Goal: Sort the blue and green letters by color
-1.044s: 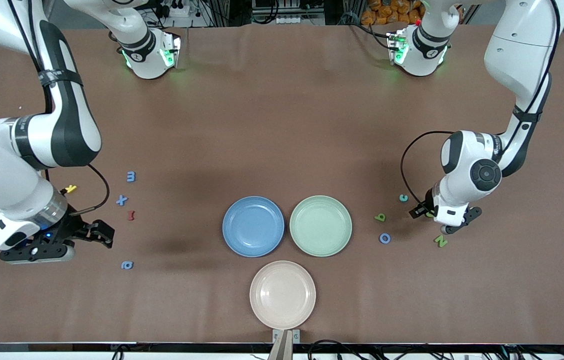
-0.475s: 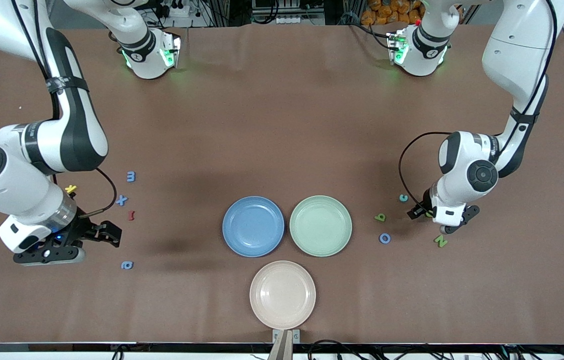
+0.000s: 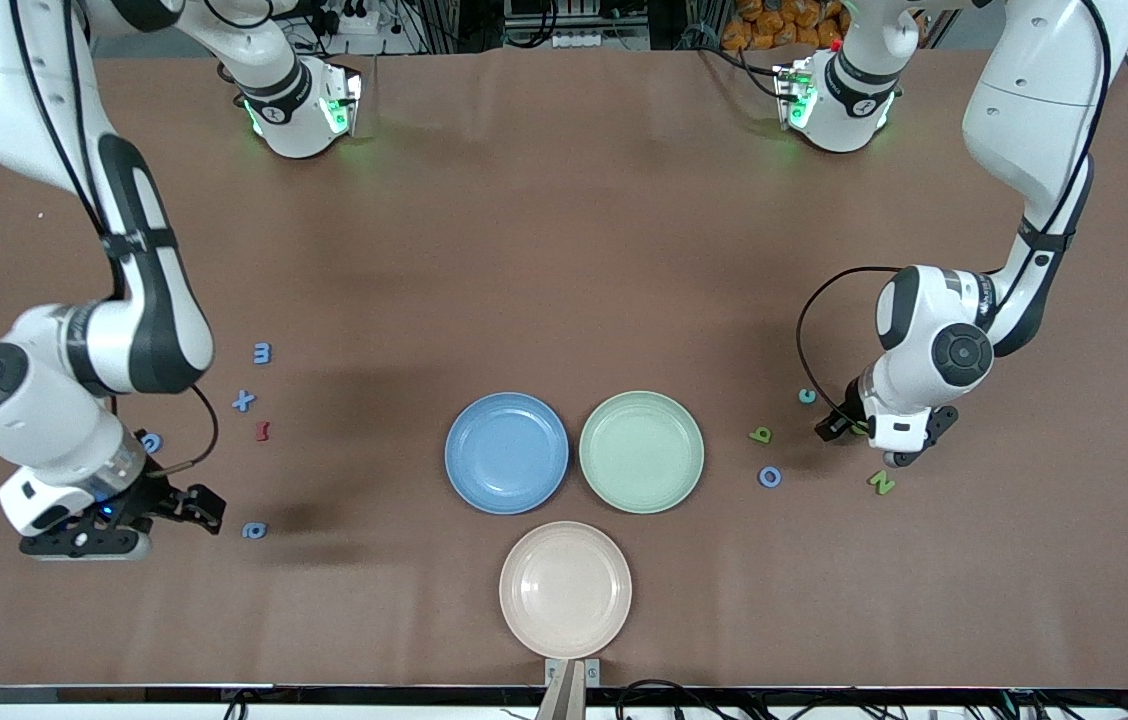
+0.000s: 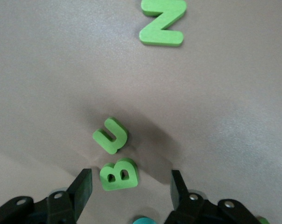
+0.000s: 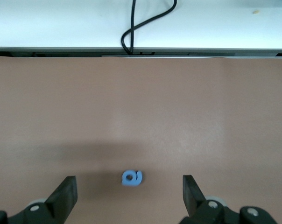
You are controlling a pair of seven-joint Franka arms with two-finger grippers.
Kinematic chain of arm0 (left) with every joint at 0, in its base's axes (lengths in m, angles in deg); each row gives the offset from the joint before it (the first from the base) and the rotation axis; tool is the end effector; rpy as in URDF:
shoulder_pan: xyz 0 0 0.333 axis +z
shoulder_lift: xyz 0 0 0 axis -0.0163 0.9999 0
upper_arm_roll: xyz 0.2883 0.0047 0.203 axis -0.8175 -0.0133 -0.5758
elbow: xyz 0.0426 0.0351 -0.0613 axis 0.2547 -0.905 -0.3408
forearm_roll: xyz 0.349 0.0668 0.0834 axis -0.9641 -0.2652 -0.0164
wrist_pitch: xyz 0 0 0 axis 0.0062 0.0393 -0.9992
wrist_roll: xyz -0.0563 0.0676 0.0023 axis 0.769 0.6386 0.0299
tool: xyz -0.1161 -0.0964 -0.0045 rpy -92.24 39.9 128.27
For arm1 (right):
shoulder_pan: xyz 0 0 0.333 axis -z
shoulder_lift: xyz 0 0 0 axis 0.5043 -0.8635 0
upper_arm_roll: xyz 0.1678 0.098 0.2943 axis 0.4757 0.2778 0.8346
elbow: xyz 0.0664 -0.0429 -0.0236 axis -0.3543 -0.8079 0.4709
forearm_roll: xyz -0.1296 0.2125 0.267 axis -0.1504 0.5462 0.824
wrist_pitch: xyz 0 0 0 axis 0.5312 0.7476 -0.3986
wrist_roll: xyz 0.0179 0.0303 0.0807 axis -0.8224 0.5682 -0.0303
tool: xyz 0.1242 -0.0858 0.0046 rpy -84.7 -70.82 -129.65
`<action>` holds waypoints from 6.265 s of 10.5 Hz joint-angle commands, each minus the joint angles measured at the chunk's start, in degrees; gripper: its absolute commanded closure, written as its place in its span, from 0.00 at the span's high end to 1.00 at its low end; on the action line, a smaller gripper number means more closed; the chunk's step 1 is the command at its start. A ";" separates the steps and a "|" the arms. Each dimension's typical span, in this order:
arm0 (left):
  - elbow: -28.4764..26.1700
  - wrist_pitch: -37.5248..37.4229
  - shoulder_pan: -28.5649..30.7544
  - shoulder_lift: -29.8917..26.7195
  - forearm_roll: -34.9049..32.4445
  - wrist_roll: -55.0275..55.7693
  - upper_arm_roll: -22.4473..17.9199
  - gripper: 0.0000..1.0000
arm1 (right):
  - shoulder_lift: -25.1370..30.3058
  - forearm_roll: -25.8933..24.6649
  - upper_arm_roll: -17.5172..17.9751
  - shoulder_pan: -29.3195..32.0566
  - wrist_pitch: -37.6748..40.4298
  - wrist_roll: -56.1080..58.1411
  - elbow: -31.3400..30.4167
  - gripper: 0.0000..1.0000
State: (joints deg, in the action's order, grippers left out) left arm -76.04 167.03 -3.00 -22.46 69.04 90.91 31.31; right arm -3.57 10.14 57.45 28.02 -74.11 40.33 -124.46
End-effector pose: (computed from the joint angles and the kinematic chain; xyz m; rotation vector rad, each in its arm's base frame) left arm 0.6045 -0.0897 0.1891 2.9514 1.0505 -0.0763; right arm 0.7551 0.0156 0.3333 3.0799 -0.0004 0.4986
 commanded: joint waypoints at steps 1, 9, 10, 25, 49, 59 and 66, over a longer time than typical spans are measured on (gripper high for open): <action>-0.57 0.83 -0.13 -0.13 -0.23 1.84 -0.18 0.77 | -2.65 -4.15 0.15 3.57 4.04 3.38 2.80 1.00; -0.92 0.83 -0.48 -0.04 -0.32 1.76 -0.26 0.19 | -15.19 -1.19 3.14 4.46 12.61 11.94 16.57 1.00; -0.84 0.74 -0.57 -0.04 -0.76 1.50 -0.26 0.04 | -17.13 -1.01 3.22 4.29 12.26 11.85 18.69 1.00; 18.76 0.65 -23.85 7.59 -2.79 0.61 0.18 0.00 | -22.07 -0.75 3.05 1.82 8.92 3.06 17.92 0.00; 18.41 -13.32 -12.00 7.96 -2.69 -42.38 0.26 0.71 | -11.77 -0.24 4.37 -15.68 20.44 -17.41 24.60 0.00; 18.76 -12.18 -11.91 10.50 -2.61 -41.57 0.17 0.47 | -16.88 -1.63 4.28 -25.25 15.63 -31.26 16.89 0.38; 20.61 -12.70 -12.43 6.29 -2.52 -37.01 0.35 0.00 | -14.17 -2.07 0.43 -23.93 18.64 -36.93 14.67 1.00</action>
State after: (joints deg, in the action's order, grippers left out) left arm -55.52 154.90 -14.62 -13.28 66.68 50.53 31.47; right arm -20.83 8.94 59.90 3.45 -60.31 4.51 -108.16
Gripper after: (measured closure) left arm 0.736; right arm 0.000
